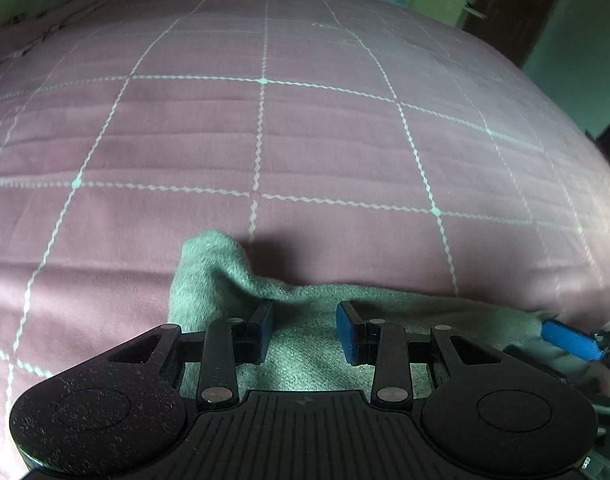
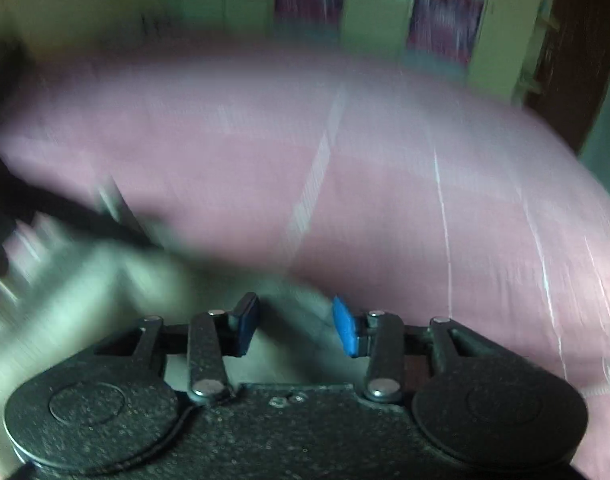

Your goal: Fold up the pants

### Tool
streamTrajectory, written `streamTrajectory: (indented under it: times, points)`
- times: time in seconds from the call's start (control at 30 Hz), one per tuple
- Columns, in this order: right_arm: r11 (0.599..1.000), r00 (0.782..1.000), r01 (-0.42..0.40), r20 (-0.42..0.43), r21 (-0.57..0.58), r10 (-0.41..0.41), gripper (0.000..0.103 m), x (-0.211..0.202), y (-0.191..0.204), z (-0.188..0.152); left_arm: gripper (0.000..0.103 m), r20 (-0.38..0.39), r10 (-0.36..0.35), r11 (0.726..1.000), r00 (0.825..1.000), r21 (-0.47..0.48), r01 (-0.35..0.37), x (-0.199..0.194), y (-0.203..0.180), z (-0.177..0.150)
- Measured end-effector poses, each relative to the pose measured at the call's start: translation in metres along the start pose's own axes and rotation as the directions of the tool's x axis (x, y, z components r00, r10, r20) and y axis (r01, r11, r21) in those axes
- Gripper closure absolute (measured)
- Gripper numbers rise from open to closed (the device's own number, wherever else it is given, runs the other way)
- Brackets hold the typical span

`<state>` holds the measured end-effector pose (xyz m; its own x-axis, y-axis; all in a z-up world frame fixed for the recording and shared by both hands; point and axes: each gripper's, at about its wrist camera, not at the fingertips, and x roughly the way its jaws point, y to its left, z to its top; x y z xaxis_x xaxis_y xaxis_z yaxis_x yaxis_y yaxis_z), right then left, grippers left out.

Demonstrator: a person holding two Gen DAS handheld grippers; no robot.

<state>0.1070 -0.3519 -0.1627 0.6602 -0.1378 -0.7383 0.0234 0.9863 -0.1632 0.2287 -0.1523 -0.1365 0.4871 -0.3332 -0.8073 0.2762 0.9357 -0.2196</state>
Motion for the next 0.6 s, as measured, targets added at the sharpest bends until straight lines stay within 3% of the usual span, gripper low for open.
streamTrajectory:
  times: [0.1,0.27,0.37,0.43,0.5,0.6]
  points:
    - [0.996,1.000,-0.025,0.011,0.088,0.025,0.057,-0.005,-0.012,0.003,0.068,0.038,-0.022,0.998,0.999,-0.050,0.024,-0.021,0.010,-0.008]
    - [0.996,0.989,-0.067,0.138,0.066,0.057,0.058,-0.048,-0.004,-0.005,0.067,0.047,-0.021,1.000,0.999,-0.019,0.022,-0.057,0.019,-0.051]
    - [0.999,0.999,-0.035,0.026,-0.008,0.035,0.057,-0.030,-0.002,-0.033,0.068,0.032,-0.019,1.000,0.999,0.021,0.019,-0.066,0.020,-0.085]
    - [0.998,0.998,-0.039,0.051,0.056,0.037,0.056,-0.038,-0.008,-0.035,0.067,0.036,-0.015,0.999,0.999,0.051,0.013,-0.077,0.016,-0.100]
    - [0.988,0.990,-0.087,0.123,0.127,0.072,0.056,-0.062,-0.012,-0.032,0.067,0.028,-0.055,0.998,0.998,0.042,0.054,-0.089,0.014,-0.114]
    - [0.995,0.983,-0.083,0.167,0.061,0.072,0.056,-0.082,0.001,-0.045,0.067,0.028,-0.057,0.998,0.998,0.038,0.056,-0.096,0.008,-0.135]
